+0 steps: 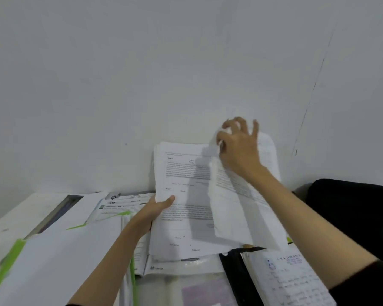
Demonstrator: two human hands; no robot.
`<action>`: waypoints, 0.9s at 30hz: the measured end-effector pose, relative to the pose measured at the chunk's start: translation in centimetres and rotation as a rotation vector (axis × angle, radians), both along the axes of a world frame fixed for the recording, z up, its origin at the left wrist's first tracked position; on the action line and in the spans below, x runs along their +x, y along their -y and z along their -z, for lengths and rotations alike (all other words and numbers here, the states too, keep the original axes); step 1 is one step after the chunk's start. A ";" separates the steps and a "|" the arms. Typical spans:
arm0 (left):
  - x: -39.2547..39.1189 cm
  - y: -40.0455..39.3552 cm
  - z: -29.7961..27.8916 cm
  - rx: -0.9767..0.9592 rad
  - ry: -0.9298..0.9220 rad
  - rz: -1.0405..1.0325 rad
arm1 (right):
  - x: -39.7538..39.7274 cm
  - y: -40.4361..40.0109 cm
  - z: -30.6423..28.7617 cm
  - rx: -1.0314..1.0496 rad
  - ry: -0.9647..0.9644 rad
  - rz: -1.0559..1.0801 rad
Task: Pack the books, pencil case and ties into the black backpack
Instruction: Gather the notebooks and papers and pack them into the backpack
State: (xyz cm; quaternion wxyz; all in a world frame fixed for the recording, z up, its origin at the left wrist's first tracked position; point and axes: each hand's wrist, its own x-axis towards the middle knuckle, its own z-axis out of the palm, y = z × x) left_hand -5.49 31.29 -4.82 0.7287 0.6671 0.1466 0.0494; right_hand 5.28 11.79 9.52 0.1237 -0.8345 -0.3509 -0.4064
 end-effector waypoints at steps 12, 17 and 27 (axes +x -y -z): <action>-1.3 0.2 1.2 -0.213 -0.019 -0.025 | -2.6 -11.1 11.0 -0.253 -0.382 -0.284; -1.4 -0.5 1.8 -0.095 -0.048 0.007 | -2.4 -9.3 12.5 -0.093 -0.520 -0.385; -1.7 -0.5 1.5 -0.011 0.052 -0.091 | 0.0 1.2 12.8 0.734 -1.540 -0.130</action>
